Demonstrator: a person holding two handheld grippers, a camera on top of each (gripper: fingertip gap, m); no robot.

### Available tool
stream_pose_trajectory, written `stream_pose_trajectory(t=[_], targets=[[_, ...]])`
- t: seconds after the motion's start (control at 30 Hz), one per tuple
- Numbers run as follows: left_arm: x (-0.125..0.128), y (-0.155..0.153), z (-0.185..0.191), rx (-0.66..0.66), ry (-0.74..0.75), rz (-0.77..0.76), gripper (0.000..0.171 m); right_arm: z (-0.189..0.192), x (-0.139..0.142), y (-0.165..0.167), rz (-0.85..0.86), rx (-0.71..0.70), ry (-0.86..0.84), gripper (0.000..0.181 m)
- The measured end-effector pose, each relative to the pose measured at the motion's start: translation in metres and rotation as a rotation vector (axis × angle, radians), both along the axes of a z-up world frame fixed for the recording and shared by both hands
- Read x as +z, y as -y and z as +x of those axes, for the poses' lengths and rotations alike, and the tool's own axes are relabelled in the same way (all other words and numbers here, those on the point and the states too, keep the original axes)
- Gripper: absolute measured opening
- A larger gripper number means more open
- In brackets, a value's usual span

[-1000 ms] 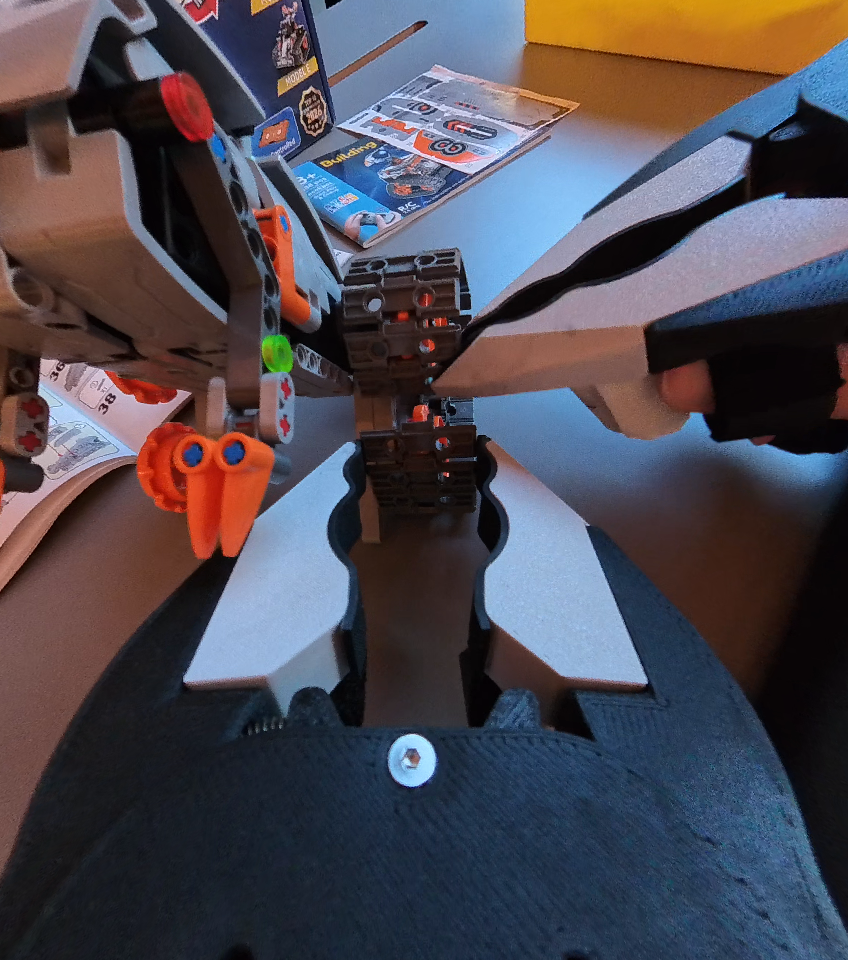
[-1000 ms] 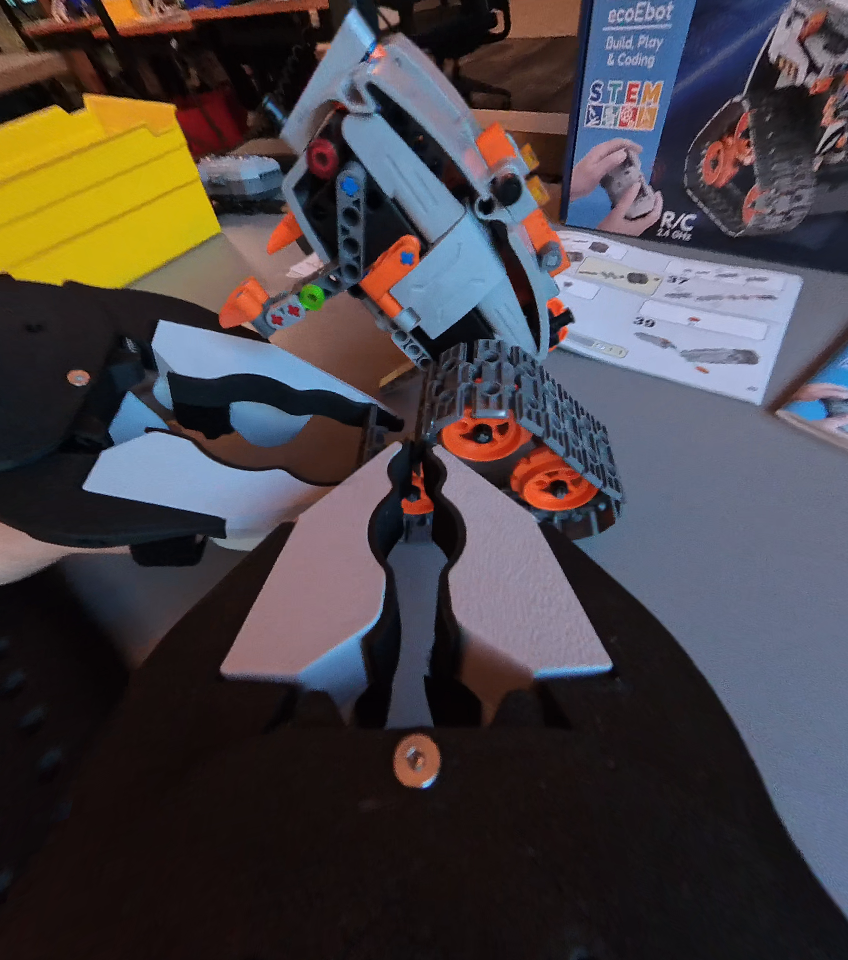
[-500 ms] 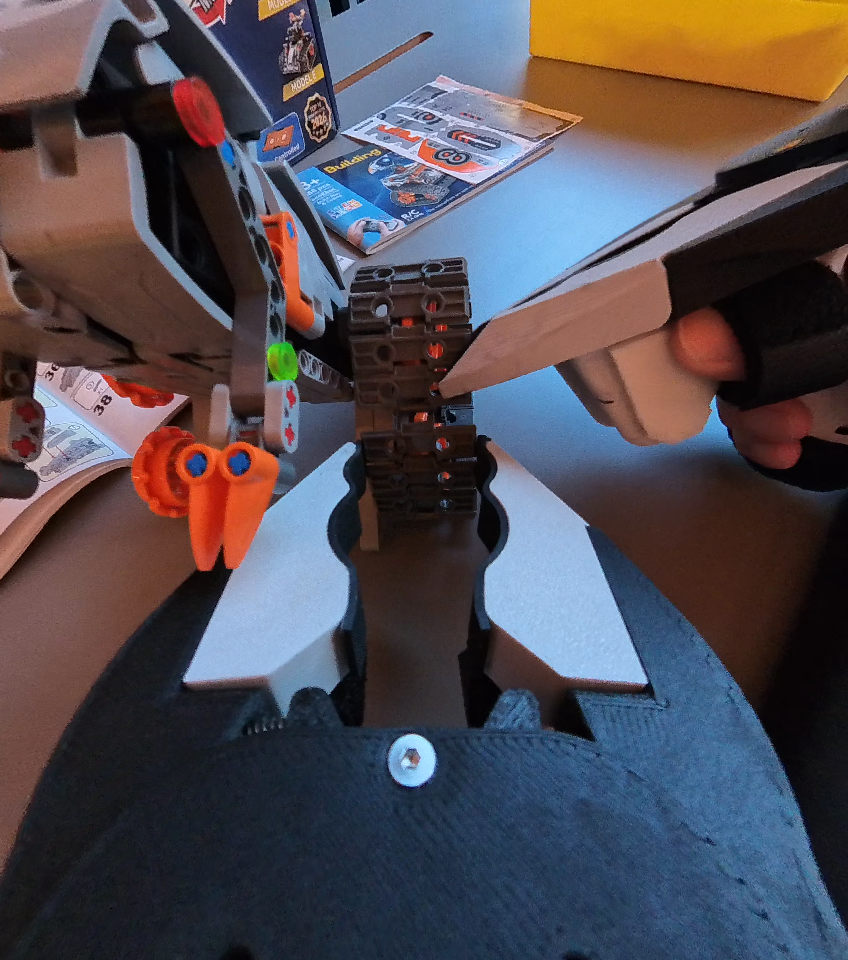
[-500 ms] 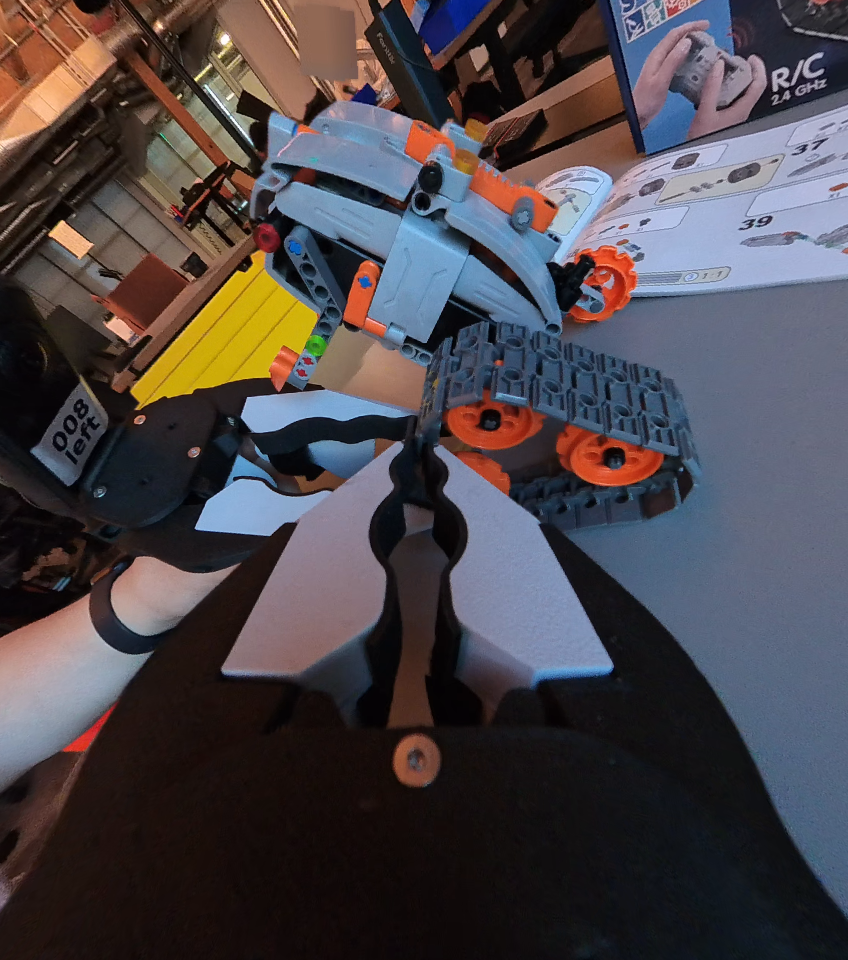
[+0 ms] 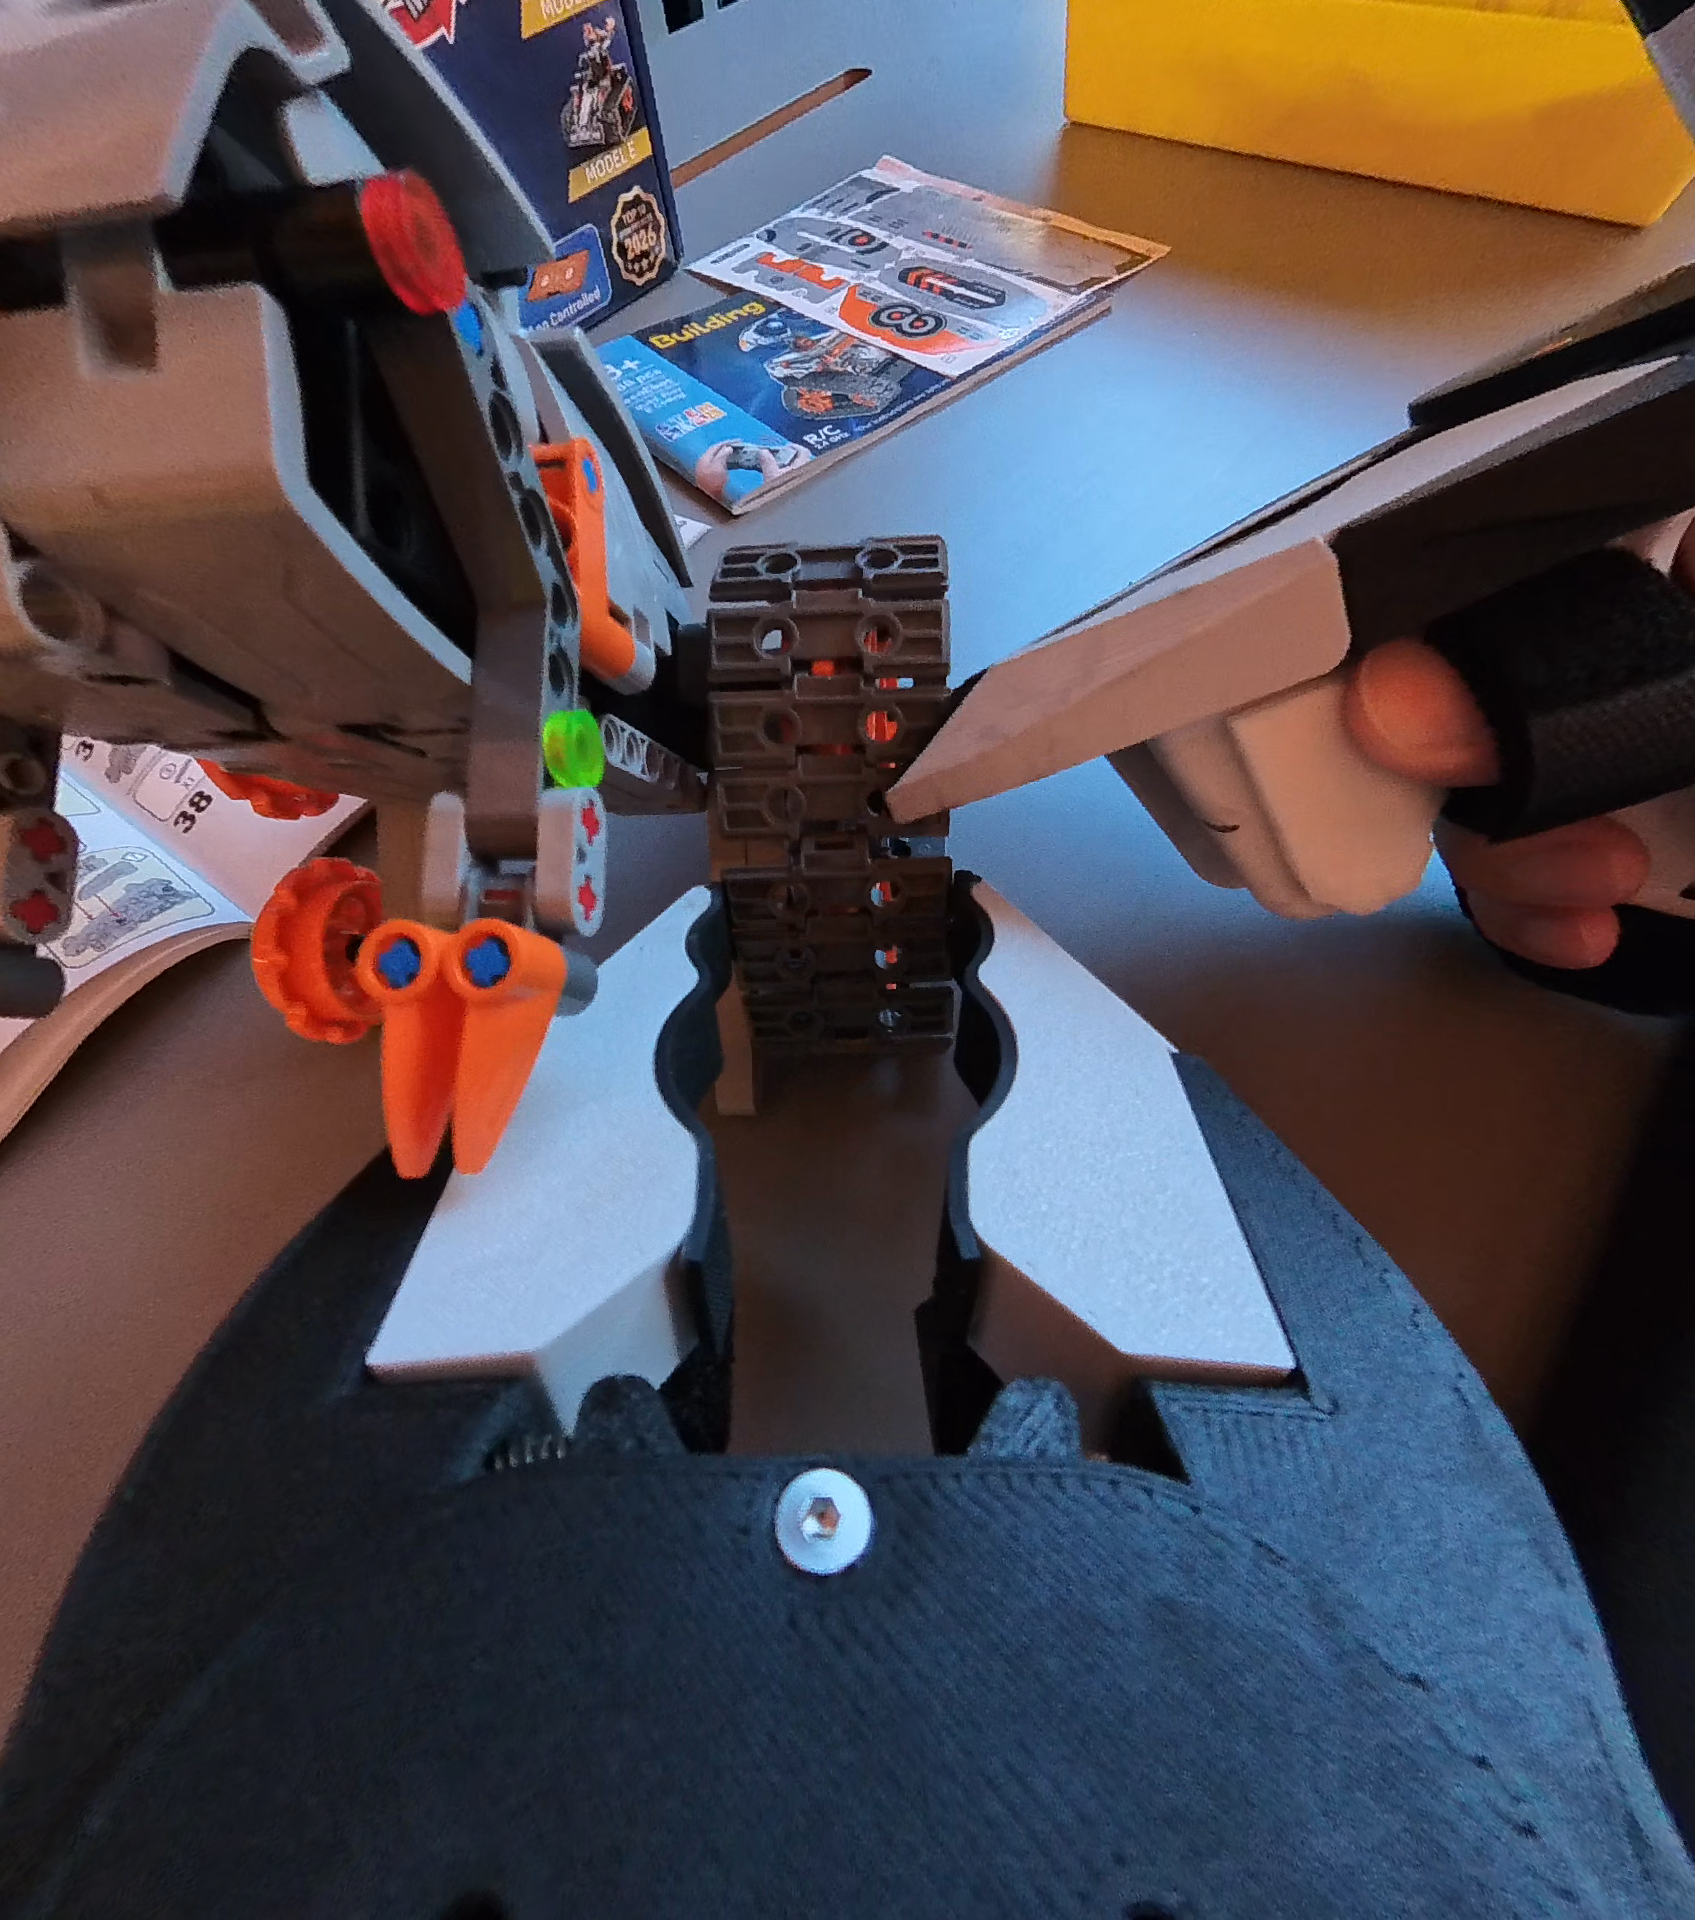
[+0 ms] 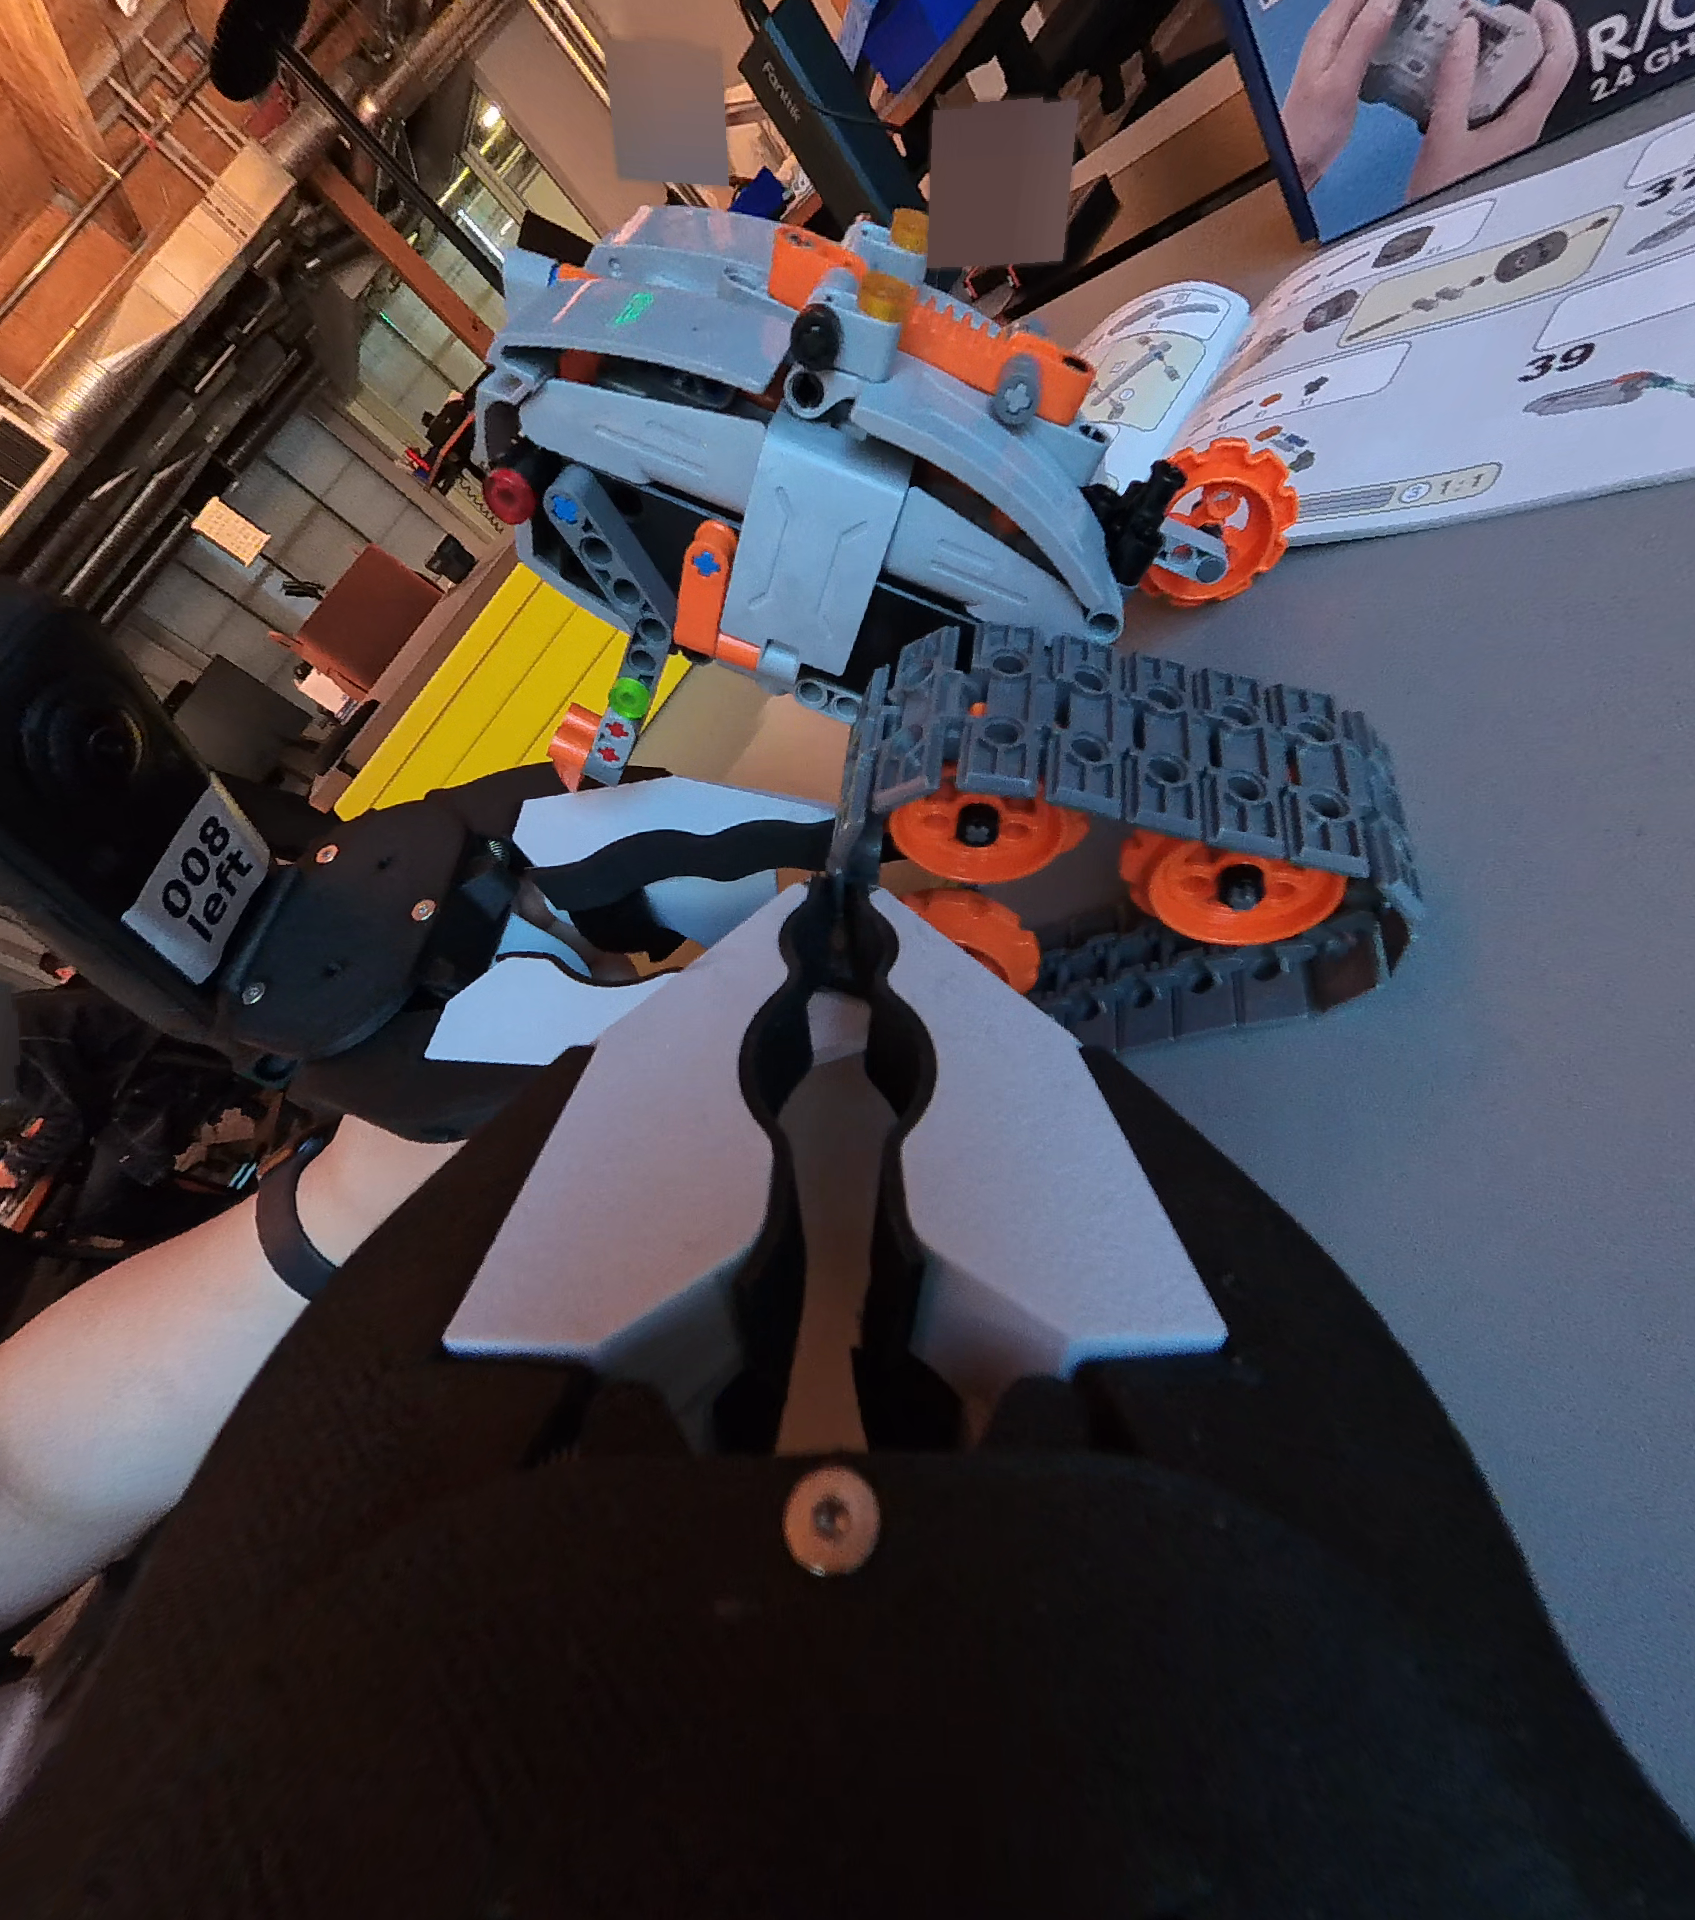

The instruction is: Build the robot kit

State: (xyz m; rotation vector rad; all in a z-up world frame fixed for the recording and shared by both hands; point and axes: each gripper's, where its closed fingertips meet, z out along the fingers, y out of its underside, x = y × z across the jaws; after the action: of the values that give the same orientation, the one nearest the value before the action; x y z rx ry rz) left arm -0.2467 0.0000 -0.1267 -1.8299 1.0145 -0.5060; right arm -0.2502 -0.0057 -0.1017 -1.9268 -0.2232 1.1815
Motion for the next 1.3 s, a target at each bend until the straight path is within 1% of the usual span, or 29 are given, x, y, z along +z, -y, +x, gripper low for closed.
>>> stream_pose_trajectory(t=[0.37, 0.57, 0.73, 0.9, 1.1, 1.3], targets=[[0.001, 0.000, 0.001, -0.012, 0.004, -0.013, 0.043, -0.001, 0.000, 0.002, -0.010, 0.014, -0.034, 0.001], [0.001, 0.000, 0.002, -0.020, -0.011, 0.000, 0.040, -0.001, 0.000, 0.003, 0.022, 0.012, 0.006, 0.001], [0.001, 0.000, 0.003, -0.016, -0.031, 0.027, 0.041, -0.001, 0.001, 0.003, 0.020, 0.015, -0.017, 0.003], [0.000, -0.003, 0.003, -0.008, -0.024, 0.022, 0.041, -0.001, 0.000, 0.002, 0.058, -0.006, 0.044, 0.004], [0.000, -0.007, 0.006, -0.005, -0.033, 0.030, 0.041, 0.002, 0.002, -0.001, 0.056, -0.045, 0.056, 0.010], [0.000, -0.011, 0.010, 0.000, -0.033, 0.024, 0.040, 0.006, 0.001, -0.006, 0.090, -0.097, 0.153, 0.012]])
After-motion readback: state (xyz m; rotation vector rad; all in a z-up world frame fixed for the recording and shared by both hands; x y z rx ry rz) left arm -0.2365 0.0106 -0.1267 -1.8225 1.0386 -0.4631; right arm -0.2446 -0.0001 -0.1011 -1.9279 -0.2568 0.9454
